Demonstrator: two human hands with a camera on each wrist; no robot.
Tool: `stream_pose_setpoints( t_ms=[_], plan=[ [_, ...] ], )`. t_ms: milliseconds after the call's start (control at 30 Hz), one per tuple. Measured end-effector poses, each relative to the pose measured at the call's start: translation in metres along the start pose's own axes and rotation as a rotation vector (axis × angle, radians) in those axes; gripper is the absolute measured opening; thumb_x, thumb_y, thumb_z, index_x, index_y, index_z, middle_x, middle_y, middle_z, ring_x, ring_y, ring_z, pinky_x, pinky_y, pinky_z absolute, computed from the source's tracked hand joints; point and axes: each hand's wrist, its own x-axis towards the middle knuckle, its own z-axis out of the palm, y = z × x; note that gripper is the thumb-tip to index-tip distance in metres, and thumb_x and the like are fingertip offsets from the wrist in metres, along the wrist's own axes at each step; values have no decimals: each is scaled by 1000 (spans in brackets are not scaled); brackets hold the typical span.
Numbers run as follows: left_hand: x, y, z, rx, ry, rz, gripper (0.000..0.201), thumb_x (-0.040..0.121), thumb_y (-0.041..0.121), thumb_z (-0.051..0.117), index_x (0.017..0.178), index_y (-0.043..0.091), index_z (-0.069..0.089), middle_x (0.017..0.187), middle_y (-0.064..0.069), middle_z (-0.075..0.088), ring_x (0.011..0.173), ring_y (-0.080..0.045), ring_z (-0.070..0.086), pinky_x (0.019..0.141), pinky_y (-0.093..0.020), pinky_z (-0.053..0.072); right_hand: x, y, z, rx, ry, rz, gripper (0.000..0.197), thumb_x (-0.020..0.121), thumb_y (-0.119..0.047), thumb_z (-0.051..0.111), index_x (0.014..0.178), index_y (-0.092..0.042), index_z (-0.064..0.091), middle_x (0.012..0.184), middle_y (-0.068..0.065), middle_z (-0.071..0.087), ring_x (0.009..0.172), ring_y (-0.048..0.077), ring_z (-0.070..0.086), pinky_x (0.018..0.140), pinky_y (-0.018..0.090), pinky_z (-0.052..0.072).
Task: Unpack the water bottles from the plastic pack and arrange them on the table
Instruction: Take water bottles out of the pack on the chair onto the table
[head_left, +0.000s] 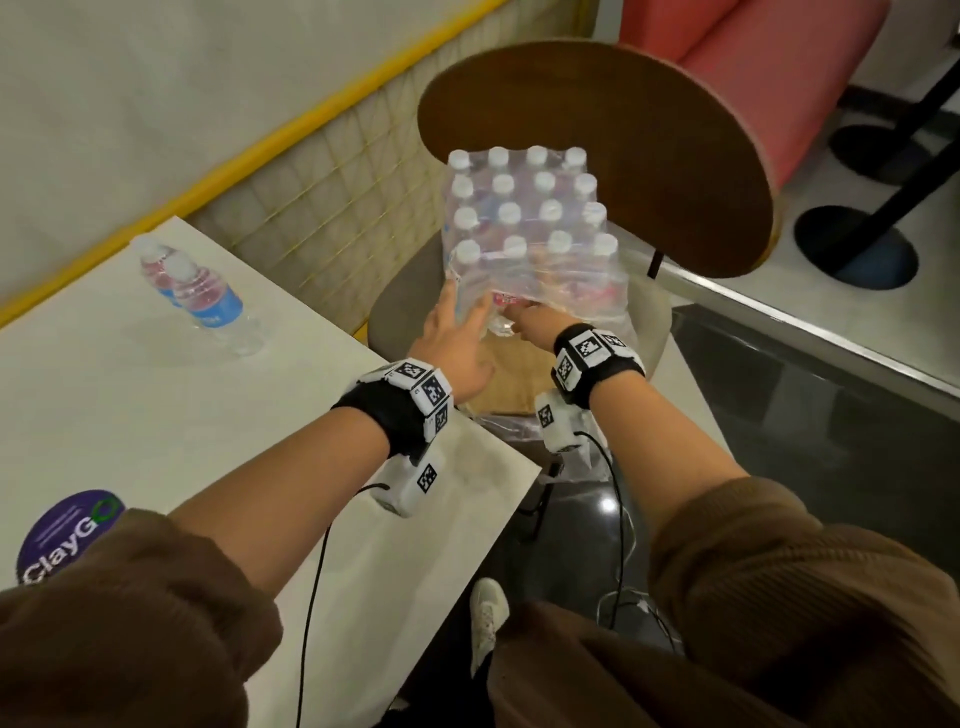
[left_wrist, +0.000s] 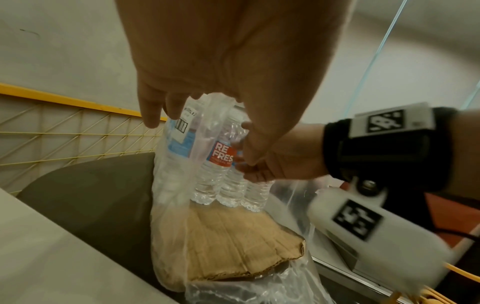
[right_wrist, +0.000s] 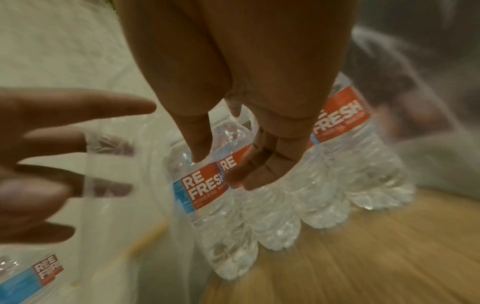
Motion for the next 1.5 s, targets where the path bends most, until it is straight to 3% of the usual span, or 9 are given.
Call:
stream_pose_setpoints(
  t_ms=[267, 400, 500, 700, 867, 967, 1067, 1233, 1500],
  plan=[
    [18, 2, -5, 13, -7, 16, 66, 83, 27, 62, 140, 36, 29, 156, -3, -15, 142, -37, 17, 106, -47, 38, 20, 4, -5, 142, 60, 2, 49, 99, -32, 43, 142, -10, 37, 138, 5, 44, 124, 22, 44, 103, 32, 31],
    [30, 13, 1, -42, 68, 5, 59, 79, 39, 67, 132, 29, 42, 155, -9, -13, 137, -42, 24, 109, -44, 36, 14, 40, -1, 115, 150, -24, 26, 93, -31, 51, 100, -9, 64, 94, 8, 67, 89, 21, 62, 88, 32, 46],
    [39, 17, 8, -51, 157, -13, 49, 80, 45, 67, 123, 26, 54, 153, -11, -6, 132, -40, 29, 104, -45, 41, 12, 50, -3, 150, 173, -16, 16, 89, -25, 53, 84, -15, 63, 97, 15, 70, 98, 29, 64, 96, 43, 48],
    [41, 16, 15, -48, 302, 32, 32, 80, 50, 67, 107, 32, 67, 154, -2, -3, 131, -30, 26, 96, -41, 45, 21, 33, -27, 47, 223, 54, 27, 95, -17, 48, 115, 0, 58, 113, 16, 61, 111, 31, 56, 97, 38, 43],
    [41, 23, 13, 104, 441, 199, 16, 82, 41, 68, 90, 29, 74, 155, -7, 15, 139, -32, 22, 99, -44, 42, 52, 29, -37, -103, 149, 66, 17, 96, -17, 45, 83, -12, 55, 79, -3, 50, 91, 20, 47, 82, 33, 38],
    [43, 22, 7, 162, 405, 206, 17, 80, 39, 71, 92, 29, 73, 155, -8, 18, 139, -32, 24, 98, -45, 42, 93, 60, -36, -73, 160, 90, 23, 86, -28, 55, 103, -13, 56, 102, 4, 62, 96, 19, 54, 92, 38, 45],
    [42, 15, 2, 205, 350, 178, 23, 76, 39, 73, 89, 20, 73, 155, -7, 19, 140, -30, 23, 96, -43, 41, 60, 56, -30, -211, 185, 122, 47, 87, -35, 58, 129, -19, 45, 129, -1, 49, 112, 19, 46, 101, 37, 36],
    [29, 8, -2, 174, 404, 336, 21, 71, 36, 77, 81, 17, 73, 149, -7, 34, 136, -30, 31, 98, -43, 40, 12, 45, -25, -225, 391, -23, 37, 98, -24, 45, 131, -6, 48, 132, 14, 51, 122, 29, 48, 99, 31, 36],
    [-18, -18, -23, -101, 336, 360, 39, 84, 42, 65, 82, 3, 66, 140, -7, 33, 121, -21, 44, 99, -33, 40, -34, 27, -21, -256, 255, -134, 44, 86, -33, 65, 126, -21, 53, 111, 8, 63, 89, 28, 67, 79, 40, 55]
  ],
)
